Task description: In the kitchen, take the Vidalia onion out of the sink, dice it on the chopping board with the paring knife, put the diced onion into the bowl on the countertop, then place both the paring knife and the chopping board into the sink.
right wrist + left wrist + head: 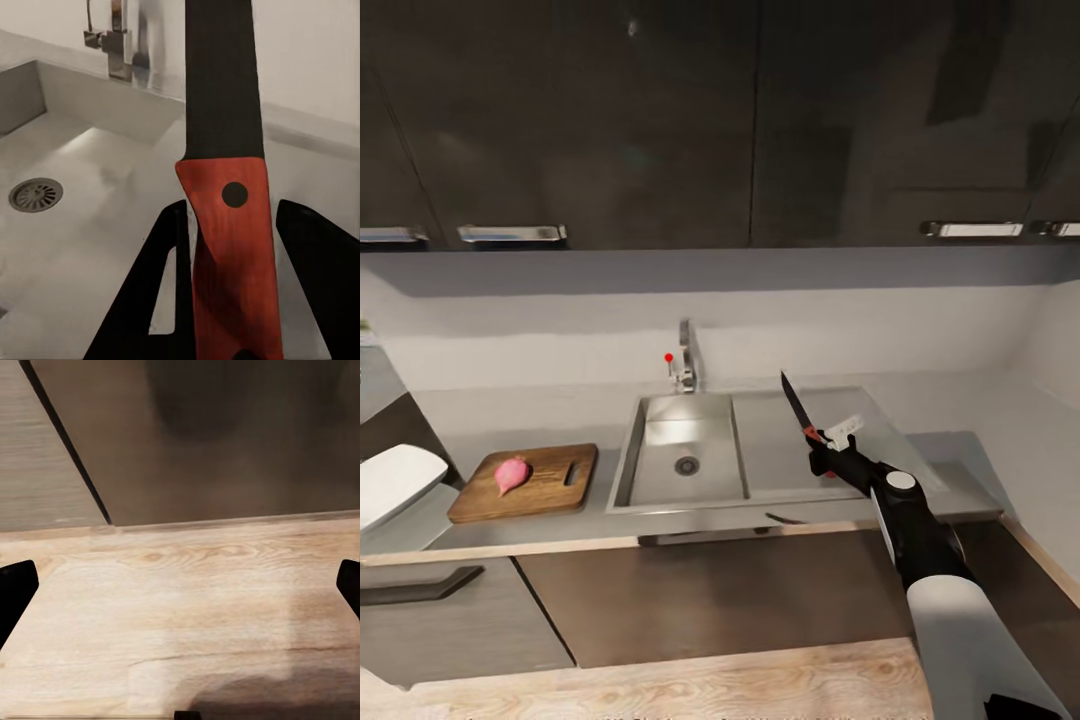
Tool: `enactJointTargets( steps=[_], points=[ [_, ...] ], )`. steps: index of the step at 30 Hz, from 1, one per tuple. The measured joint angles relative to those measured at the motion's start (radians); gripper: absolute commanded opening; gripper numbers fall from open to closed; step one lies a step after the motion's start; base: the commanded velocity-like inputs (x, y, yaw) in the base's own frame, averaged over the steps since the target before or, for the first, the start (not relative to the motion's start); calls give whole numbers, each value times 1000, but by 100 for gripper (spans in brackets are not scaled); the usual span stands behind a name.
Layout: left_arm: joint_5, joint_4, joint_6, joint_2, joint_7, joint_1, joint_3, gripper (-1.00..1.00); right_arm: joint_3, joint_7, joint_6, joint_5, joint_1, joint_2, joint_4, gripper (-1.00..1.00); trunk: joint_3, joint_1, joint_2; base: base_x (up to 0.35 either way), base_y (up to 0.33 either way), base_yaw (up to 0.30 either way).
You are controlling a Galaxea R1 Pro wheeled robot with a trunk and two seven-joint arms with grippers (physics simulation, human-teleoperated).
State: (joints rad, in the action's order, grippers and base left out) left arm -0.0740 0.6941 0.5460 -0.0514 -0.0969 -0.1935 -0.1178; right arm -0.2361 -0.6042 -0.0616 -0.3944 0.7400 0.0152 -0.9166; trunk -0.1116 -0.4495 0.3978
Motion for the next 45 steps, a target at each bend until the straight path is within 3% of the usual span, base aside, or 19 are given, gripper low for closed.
enactJointTargets(
  steps=[21,29,33,36,39,41,42,43,45],
  points=[
    [0,-2,0,0,1,0,0,100,1,22,1,1,0,3,17,-100,0,0,0,-119,281,209],
    [0,-3,-1,1,1,0,0,100,1,24,0,1,0,3,17,-100,0,0,0,9,231,58],
    [0,-3,-1,1,1,0,0,100,3,66,0,1,0,3,17,-100,0,0,0,143,227,3],
    [0,-3,-1,1,1,0,0,100,5,133,0,-6,0,16,19,-100,0,1,0,185,229,0],
    [0,-3,-1,1,1,0,0,100,5,198,0,-49,0,37,20,-100,0,0,0,169,160,0],
    [0,-4,-1,1,1,0,0,100,5,280,1,-148,-1,83,21,-100,0,0,0,103,42,0],
    [0,-4,-1,1,1,0,0,100,5,352,14,-250,-1,132,21,-100,0,0,0,52,16,0],
    [0,-4,-1,1,1,0,0,100,5,389,28,-301,-1,156,22,-100,0,0,0,42,13,0],
    [0,-4,-1,1,1,0,0,100,5,426,50,-357,-1,158,22,-100,0,0,0,22,7,0]
  ],
)
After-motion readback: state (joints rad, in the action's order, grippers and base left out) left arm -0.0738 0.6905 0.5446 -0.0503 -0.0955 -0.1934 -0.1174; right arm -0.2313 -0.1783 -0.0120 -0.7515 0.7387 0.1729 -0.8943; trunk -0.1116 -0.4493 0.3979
